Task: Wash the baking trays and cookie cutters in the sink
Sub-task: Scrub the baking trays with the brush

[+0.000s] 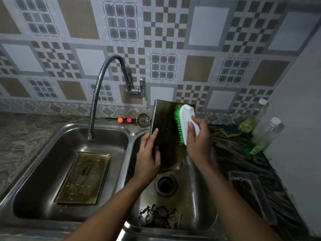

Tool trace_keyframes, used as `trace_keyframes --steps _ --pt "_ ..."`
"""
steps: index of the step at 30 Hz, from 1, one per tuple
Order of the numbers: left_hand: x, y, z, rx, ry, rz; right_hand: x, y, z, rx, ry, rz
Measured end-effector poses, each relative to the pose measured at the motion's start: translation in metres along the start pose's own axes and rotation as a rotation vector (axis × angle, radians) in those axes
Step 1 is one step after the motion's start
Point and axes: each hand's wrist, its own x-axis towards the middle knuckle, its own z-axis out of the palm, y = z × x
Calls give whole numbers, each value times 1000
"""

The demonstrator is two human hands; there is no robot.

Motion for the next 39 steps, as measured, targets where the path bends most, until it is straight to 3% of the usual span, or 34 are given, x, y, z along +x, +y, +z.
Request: trace_keyframes --steps 5,8,12,18,21,28,35,39 --pt "5 -1 -1 -75 18 -25 7 -6 31 19 95 58" --pt "12 -7 -2 -93 19 -18 5 -17 49 -8 15 38" --pt "24 -17 -4 -159 37 -66 -8 -14 57 -88 -138 -178" --pt "16 -17 -3 -263 -8 -96 22 17 32 -134 23 151" --pt "18 -13 3 -318 -59 -105 34 5 40 -95 1 226" --pt "36 -14 -9 -378 57 -171 -19 -5 39 -16 -176 30" --pt "23 -5 5 -464 -25 -198 11 8 34 -50 -66 241" --pt "31 -6 9 -475 35 -199 -12 -17 59 -34 -149 90"
